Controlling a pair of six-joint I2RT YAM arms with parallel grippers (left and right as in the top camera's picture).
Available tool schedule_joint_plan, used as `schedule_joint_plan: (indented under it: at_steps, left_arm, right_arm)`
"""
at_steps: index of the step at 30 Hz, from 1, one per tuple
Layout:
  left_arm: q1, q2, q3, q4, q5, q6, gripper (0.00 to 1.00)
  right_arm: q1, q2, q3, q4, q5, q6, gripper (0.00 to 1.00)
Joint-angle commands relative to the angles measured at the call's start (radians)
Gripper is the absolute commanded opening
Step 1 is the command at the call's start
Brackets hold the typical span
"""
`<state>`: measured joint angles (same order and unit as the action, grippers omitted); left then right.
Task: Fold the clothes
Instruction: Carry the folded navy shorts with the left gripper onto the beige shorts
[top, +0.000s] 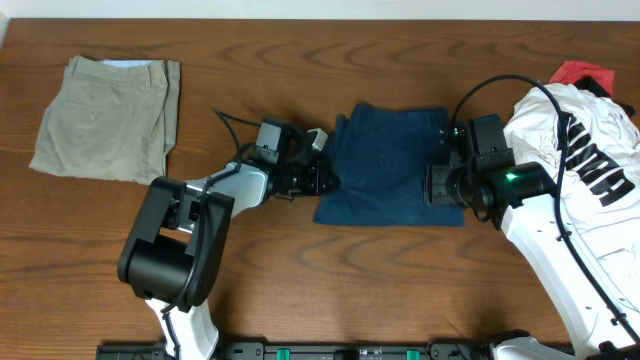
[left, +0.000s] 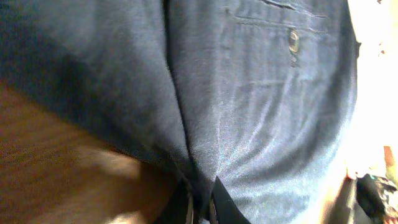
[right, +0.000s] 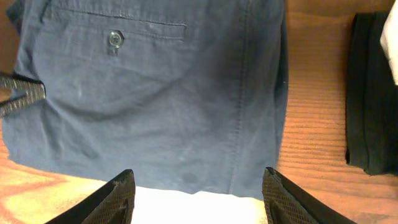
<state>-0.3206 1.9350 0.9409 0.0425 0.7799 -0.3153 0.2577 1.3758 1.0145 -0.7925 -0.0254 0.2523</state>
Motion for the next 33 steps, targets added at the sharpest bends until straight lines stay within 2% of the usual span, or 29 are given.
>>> schedule_joint_plan:
  at_steps: [1, 3, 11, 17, 22, 23, 24, 25, 26, 27, 33]
  left_arm:
    - [0.051, -0.050, -0.001, -0.022, -0.145, 0.008, 0.06]
    - [0.091, -0.092, 0.013, -0.067, -0.201, 0.011, 0.06]
    - [0.334, -0.232, 0.230, -0.335, -0.484, 0.183, 0.06]
    - [0.557, -0.237, 0.404, -0.269, -0.513, 0.185, 0.06]
    - [0.731, -0.237, 0.451, -0.192, -0.546, 0.184, 0.09]
    - [0.761, -0.232, 0.451, -0.193, -0.546, 0.184, 0.16]
    - [0.784, -0.226, 0.451, -0.203, -0.546, 0.184, 0.34]
    - [0.806, -0.218, 0.451, -0.223, -0.546, 0.183, 0.67]
    - [0.825, -0.209, 0.451, -0.247, -0.546, 0.183, 0.95]
    - [0.837, -0.201, 0.451, -0.267, -0.545, 0.183, 0.98]
    - [0.858, -0.193, 0.451, -0.329, -0.502, 0.180, 0.98]
  right_arm:
    - [-0.010, 0.001, 0.012, -0.013, -0.004, 0.005, 0.64]
    - [-0.010, 0.001, 0.012, -0.020, -0.004, 0.005, 0.64]
    - [-0.010, 0.001, 0.012, -0.025, -0.004, 0.005, 0.63]
    - [-0.010, 0.001, 0.012, -0.032, -0.004, 0.005, 0.63]
    - [-0.010, 0.001, 0.012, -0.034, -0.005, 0.005, 0.63]
    - [-0.010, 0.001, 0.012, -0.035, -0.005, 0.005, 0.63]
    - [-0.010, 0.001, 0.012, -0.035, -0.005, 0.005, 0.63]
    - [-0.010, 0.001, 0.012, -0.034, -0.005, 0.005, 0.63]
    - [-0.010, 0.001, 0.012, -0.031, -0.005, 0.005, 0.63]
    - [-0.010, 0.001, 0.012, -0.031, -0.005, 0.005, 0.63]
    - [-0.010, 0.001, 0.012, -0.032, -0.005, 0.005, 0.64]
